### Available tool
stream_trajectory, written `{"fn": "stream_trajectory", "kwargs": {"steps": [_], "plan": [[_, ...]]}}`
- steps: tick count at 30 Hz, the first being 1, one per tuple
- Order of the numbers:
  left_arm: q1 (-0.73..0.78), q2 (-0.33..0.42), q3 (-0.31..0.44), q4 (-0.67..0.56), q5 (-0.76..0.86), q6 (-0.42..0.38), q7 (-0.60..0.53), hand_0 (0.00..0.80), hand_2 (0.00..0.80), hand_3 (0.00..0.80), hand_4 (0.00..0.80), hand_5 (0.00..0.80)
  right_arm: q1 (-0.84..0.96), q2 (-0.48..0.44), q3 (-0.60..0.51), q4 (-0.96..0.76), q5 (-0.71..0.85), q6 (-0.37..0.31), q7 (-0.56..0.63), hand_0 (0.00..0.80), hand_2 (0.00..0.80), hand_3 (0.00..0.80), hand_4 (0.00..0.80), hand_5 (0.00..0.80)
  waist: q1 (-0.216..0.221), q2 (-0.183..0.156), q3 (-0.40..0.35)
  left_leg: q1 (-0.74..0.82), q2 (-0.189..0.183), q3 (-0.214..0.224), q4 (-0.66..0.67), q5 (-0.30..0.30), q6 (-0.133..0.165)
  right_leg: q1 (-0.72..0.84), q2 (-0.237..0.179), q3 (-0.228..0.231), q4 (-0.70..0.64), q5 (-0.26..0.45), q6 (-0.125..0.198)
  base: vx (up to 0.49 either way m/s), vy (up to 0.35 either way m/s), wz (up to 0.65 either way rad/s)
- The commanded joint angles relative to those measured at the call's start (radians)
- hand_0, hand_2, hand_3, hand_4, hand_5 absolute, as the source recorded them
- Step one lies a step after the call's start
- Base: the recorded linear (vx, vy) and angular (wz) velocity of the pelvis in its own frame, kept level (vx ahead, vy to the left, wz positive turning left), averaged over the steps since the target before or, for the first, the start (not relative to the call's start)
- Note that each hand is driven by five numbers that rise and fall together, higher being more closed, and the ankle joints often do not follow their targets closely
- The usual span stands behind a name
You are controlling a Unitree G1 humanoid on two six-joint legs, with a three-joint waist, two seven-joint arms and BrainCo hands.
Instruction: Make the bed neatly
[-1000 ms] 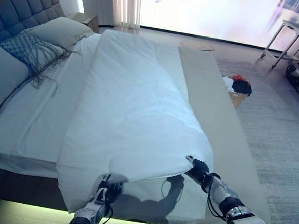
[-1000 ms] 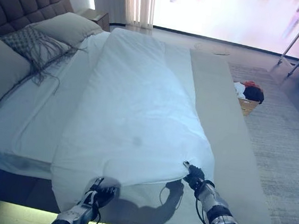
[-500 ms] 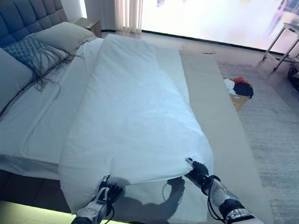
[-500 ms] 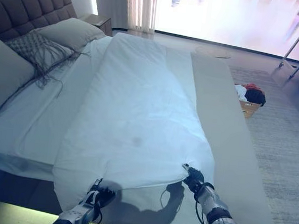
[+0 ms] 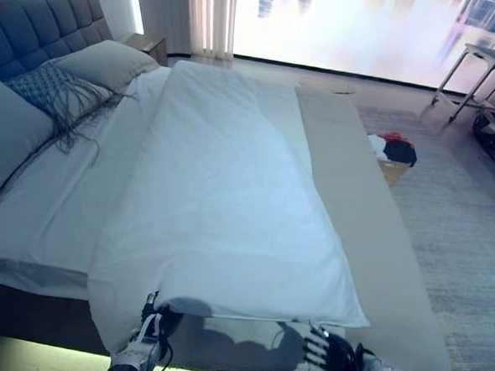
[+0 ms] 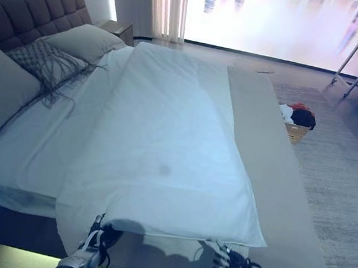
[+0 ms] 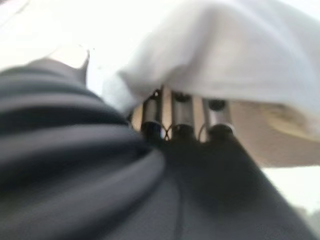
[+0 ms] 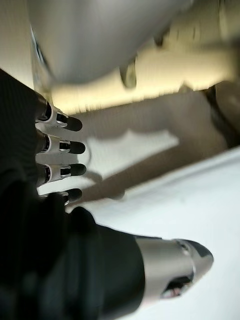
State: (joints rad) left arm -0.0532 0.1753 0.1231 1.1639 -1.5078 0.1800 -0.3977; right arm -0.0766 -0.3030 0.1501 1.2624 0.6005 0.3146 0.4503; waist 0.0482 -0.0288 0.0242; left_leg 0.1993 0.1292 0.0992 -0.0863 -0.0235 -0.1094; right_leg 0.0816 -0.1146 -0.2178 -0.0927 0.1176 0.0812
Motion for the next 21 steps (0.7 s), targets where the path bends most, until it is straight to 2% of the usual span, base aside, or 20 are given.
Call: {"fn": "stream_trajectory", "kwargs": {"steps": [1, 6, 12, 21], "plan": [[-0.071, 0.052, 0.099, 0.014, -0.012, -0.050, -0.116, 0.800, 0.800, 0.800, 0.800, 0.800, -0.050, -0.018, -0.047, 0.080, -0.012, -0.003, 0.006, 0.000, 0.000, 0.000, 0.000, 0.000, 0.040, -0.013, 0.016, -0.052, -0.051, -0.028, -0.001, -0.013, 0.025, 0.094, -0.037, -0.037, 0.005, -0.101, 0.056, -0.049, 0.048, 0.06], [-0.045, 0.085, 0.138, -0.045, 0.027, -0.054, -0.157, 0.800, 0.800, 0.800, 0.800, 0.800, -0.040, -0.022, -0.065, 0.093, -0.013, -0.034, -0.025, 0.000, 0.000, 0.000, 0.000, 0.000, 0.057, 0.008, 0.022, -0.063, -0.063, -0.048, -0.001, -0.009, 0.028, 0.095, -0.043, -0.050, 0.005, -0.104, 0.055, -0.061, 0.050, 0.11], [0.015, 0.145, 0.170, -0.138, 0.086, -0.029, -0.199, 0.800, 0.800, 0.800, 0.800, 0.800, -0.054, -0.039, -0.061, 0.077, 0.022, -0.056, -0.066, 0.000, 0.000, 0.000, 0.000, 0.000, 0.102, 0.035, 0.032, -0.076, -0.075, -0.088, -0.001, 0.004, 0.031, 0.103, -0.049, -0.082, 0.006, -0.109, 0.052, -0.071, 0.053, 0.14], [0.097, 0.237, 0.235, -0.089, 0.211, 0.060, -0.258, 0.800, 0.800, 0.800, 0.800, 0.800, -0.087, -0.058, -0.032, 0.073, 0.029, -0.063, -0.056, 0.000, 0.000, 0.000, 0.000, 0.000, 0.171, 0.059, 0.039, -0.105, -0.094, -0.154, -0.001, 0.026, 0.031, 0.108, -0.056, -0.139, 0.012, -0.122, 0.049, -0.062, 0.038, 0.24]]}}
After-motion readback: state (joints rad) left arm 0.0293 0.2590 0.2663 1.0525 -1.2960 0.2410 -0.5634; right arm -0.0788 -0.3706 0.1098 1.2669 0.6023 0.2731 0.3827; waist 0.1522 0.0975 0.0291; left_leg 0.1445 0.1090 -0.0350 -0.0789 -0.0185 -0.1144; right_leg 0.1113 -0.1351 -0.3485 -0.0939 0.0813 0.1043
